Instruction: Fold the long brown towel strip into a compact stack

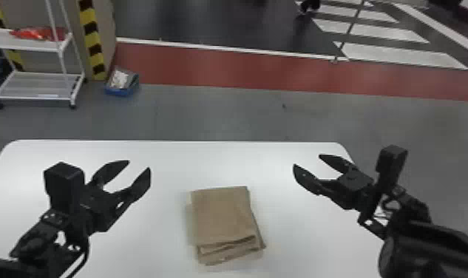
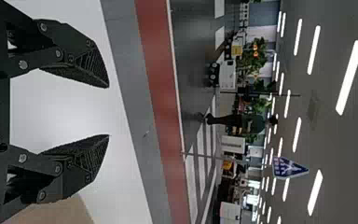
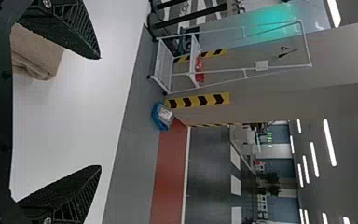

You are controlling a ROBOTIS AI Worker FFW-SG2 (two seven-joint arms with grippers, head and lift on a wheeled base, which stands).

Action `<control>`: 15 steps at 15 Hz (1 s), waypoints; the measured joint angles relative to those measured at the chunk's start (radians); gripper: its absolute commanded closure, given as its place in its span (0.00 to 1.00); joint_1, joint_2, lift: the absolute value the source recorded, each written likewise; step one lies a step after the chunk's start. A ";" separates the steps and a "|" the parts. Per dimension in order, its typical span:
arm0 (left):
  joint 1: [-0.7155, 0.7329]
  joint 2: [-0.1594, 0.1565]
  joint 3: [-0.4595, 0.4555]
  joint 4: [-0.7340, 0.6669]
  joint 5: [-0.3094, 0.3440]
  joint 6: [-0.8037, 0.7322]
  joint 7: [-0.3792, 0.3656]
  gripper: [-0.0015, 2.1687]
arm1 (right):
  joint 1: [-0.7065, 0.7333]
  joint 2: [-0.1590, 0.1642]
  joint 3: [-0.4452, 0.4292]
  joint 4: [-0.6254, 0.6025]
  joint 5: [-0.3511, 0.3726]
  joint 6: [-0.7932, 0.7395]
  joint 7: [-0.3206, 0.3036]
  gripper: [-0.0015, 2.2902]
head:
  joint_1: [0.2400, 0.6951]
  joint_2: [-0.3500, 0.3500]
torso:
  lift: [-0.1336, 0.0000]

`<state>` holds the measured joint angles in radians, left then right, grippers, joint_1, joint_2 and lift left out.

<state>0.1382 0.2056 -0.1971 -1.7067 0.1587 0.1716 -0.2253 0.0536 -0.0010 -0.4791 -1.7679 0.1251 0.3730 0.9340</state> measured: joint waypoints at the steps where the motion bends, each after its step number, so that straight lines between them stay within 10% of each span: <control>1: -0.017 -0.002 0.000 -0.004 -0.004 -0.013 0.018 0.01 | -0.002 0.001 0.000 0.005 -0.031 -0.024 -0.018 0.02 | 1.00 0.20 | 1.00; 10: -0.176 -0.075 -0.044 0.184 -0.078 -0.331 0.247 0.01 | -0.159 0.001 0.075 0.230 -0.074 -0.225 -0.231 0.03 | 0.93 0.27 | 1.00; 15: -0.241 -0.076 -0.056 0.326 -0.056 -0.362 0.236 0.01 | -0.236 0.001 0.051 0.402 -0.077 -0.395 -0.256 0.03 | 0.93 0.27 | 1.00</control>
<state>-0.1031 0.1292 -0.2533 -1.3811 0.1023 -0.1906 0.0106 -0.1821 0.0000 -0.4276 -1.3654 0.0481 -0.0218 0.6778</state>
